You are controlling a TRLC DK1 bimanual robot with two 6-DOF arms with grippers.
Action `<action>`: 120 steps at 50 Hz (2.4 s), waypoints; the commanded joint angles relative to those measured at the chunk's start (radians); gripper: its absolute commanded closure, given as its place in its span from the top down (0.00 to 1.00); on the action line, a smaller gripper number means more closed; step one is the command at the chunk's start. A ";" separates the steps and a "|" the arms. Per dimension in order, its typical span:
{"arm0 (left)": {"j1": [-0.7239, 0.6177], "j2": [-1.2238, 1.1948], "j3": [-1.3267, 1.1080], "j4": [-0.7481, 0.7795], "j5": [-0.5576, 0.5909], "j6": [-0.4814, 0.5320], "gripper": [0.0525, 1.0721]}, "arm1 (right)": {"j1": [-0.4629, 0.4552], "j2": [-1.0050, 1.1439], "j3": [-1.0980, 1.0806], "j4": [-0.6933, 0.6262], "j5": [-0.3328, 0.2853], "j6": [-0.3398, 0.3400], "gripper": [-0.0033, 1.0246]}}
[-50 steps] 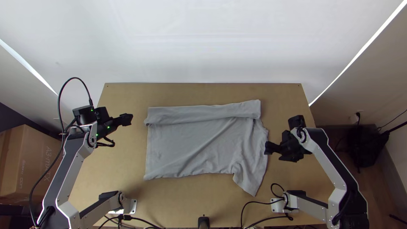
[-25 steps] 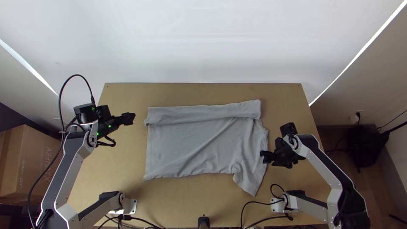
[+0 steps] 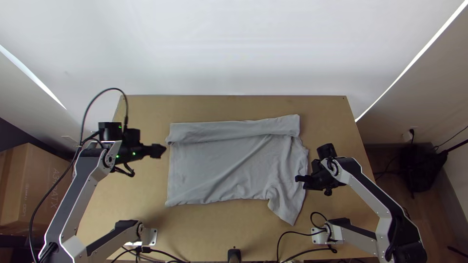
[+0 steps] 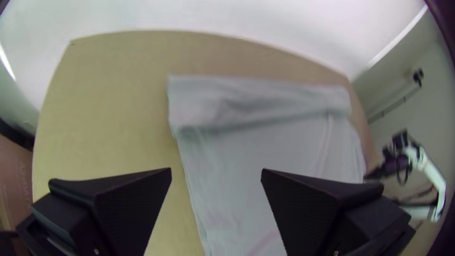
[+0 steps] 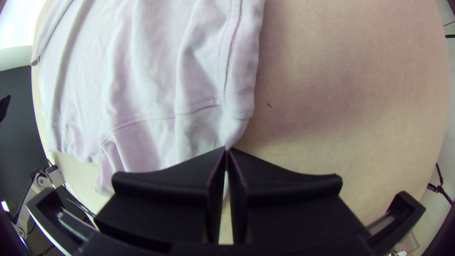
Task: Fold the t-shirt
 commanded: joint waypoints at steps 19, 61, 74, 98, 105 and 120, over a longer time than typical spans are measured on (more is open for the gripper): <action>-0.267 0.078 -0.090 -0.444 -0.255 0.226 0.86 | -0.027 -0.044 0.020 0.002 -0.001 0.006 0.02; -0.430 0.216 -0.256 -0.352 -0.166 0.079 0.73 | -0.027 -0.029 0.065 0.002 -0.001 0.006 0.02; -0.465 0.308 -0.246 -0.303 -0.166 0.023 0.32 | -0.030 -0.038 0.066 0.002 -0.001 0.004 0.02; -0.209 0.079 -0.274 -0.222 -0.166 0.207 0.02 | -0.257 -0.026 0.056 0.000 0.009 -0.152 0.02; -0.208 0.067 -0.253 -0.231 -0.164 0.201 0.02 | -0.252 -0.055 0.079 -0.023 0.008 -0.155 0.02; -0.235 0.067 -0.061 -0.174 -0.101 0.040 0.02 | -0.100 -0.079 0.206 -0.032 -0.009 -0.082 0.02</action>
